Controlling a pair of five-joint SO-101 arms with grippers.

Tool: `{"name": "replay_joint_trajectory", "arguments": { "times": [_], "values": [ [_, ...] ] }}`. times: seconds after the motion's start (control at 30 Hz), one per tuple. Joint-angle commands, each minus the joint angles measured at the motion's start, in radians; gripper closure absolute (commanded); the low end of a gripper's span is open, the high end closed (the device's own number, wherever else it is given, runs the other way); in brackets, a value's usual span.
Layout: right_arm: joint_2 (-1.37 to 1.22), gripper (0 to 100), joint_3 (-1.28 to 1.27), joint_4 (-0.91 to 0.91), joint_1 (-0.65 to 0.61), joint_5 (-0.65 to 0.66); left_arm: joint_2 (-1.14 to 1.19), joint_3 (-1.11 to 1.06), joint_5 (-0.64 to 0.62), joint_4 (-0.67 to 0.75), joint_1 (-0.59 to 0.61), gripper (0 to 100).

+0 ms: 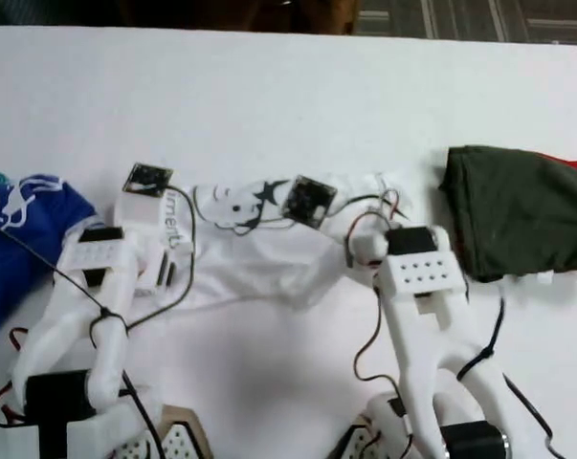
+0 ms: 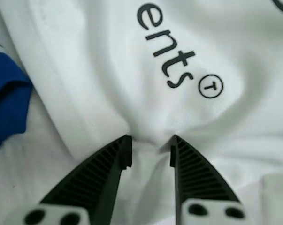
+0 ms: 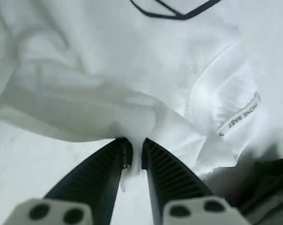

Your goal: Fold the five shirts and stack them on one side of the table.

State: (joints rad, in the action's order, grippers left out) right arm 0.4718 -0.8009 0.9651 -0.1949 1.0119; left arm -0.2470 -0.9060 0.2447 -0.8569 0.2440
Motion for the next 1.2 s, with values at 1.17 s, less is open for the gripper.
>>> {"name": "replay_joint_trajectory", "arguments": {
  "times": [1.17],
  "values": [
    [-0.225,80.7,0.126,-0.371,-0.010,-0.008,-0.029,-0.002,0.008,0.029,0.011,84]
  ]
}}
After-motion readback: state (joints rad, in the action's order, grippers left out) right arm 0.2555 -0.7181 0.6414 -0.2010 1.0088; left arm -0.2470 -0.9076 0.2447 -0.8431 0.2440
